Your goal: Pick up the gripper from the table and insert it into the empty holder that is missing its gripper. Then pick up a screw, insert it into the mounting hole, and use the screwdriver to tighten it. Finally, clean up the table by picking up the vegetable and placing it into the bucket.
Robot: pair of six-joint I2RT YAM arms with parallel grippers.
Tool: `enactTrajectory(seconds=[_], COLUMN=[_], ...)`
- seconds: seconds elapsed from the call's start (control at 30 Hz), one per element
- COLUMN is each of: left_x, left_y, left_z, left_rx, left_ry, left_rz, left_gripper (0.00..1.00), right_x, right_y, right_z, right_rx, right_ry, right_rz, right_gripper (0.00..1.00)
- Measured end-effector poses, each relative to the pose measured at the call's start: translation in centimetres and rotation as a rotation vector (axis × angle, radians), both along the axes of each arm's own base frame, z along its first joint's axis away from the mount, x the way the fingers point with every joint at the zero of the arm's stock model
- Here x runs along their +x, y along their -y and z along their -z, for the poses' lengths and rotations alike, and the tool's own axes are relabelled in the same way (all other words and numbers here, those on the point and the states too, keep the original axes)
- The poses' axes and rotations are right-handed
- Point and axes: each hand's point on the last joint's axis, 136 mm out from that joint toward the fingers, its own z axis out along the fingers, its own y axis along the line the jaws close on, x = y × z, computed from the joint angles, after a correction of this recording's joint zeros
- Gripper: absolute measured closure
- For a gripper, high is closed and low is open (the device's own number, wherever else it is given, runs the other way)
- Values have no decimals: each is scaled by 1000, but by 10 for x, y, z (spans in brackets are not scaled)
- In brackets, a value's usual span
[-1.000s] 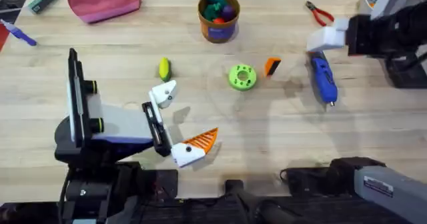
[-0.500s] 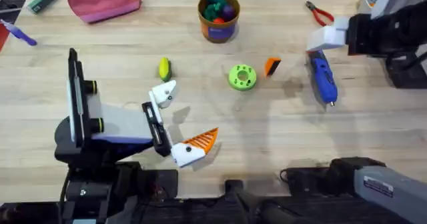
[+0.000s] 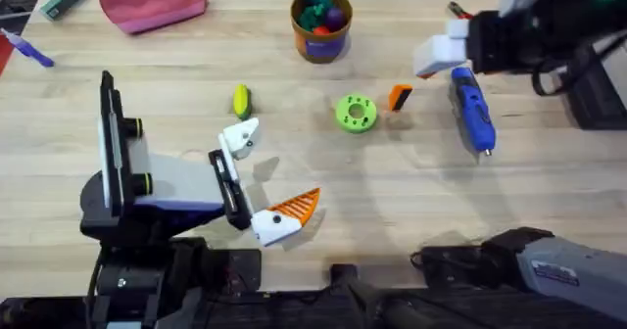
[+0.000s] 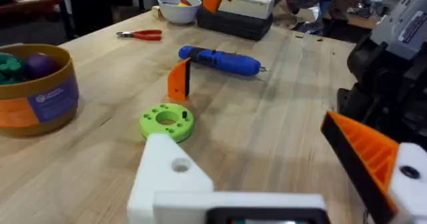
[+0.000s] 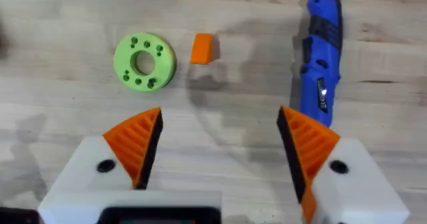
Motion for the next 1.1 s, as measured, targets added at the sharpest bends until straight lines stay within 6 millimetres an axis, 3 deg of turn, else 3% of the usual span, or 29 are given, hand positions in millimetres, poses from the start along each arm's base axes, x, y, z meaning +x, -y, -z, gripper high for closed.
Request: enactTrajectory(seconds=[0.2, 0.63, 1.1], left_x=[0, 0, 0], left_y=[0, 0, 0], left_z=[0, 0, 0], left_rx=[0, 0, 0], left_ry=[0, 0, 0], left_rz=[0, 0, 0], left_gripper=[15, 15, 15], right_x=[11, 37, 48], right_y=[-10, -20, -30], right_z=[7, 63, 96], right_rx=[-30, -66, -52], right_ry=[-110, -262, -334], right_rz=[29, 53, 16], right_gripper=[8, 8, 10])
